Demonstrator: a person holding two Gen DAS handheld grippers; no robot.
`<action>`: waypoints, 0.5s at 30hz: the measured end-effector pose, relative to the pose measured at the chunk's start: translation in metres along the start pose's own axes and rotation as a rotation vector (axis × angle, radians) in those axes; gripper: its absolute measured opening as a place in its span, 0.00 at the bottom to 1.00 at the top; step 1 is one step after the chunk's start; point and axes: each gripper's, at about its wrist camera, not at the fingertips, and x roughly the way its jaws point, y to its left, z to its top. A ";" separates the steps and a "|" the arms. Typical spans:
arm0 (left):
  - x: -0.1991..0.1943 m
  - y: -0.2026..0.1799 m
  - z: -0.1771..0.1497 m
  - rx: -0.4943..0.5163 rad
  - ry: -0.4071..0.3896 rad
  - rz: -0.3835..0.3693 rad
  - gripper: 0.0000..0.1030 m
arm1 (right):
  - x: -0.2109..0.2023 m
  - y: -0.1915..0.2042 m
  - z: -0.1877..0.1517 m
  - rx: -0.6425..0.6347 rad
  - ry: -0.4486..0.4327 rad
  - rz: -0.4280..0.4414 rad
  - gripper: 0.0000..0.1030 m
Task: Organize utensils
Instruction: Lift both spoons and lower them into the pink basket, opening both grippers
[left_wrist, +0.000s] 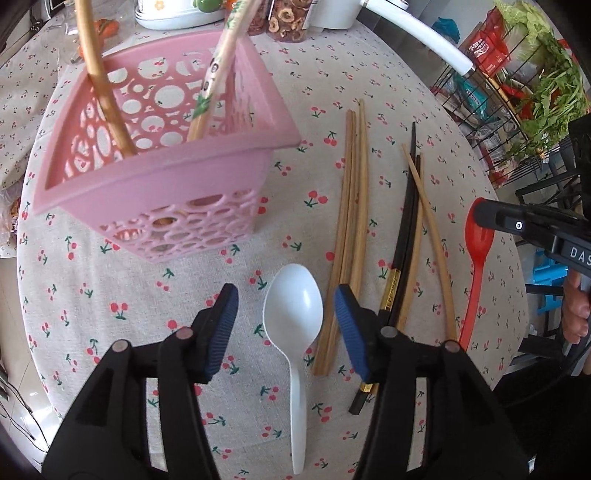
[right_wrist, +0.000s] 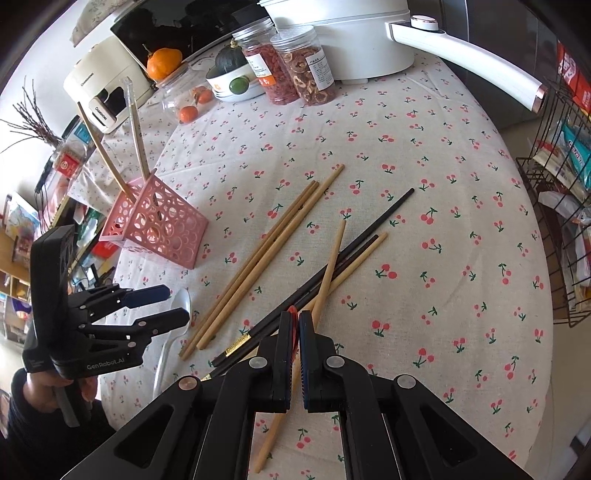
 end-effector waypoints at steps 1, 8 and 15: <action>0.002 -0.001 0.000 -0.004 0.006 0.001 0.54 | 0.000 0.000 0.000 0.000 0.000 0.000 0.03; 0.009 -0.010 0.002 0.009 0.001 0.063 0.36 | 0.001 0.002 0.000 -0.005 -0.002 -0.013 0.03; -0.046 -0.005 -0.010 0.023 -0.148 0.030 0.35 | -0.030 0.021 -0.001 -0.053 -0.125 -0.038 0.03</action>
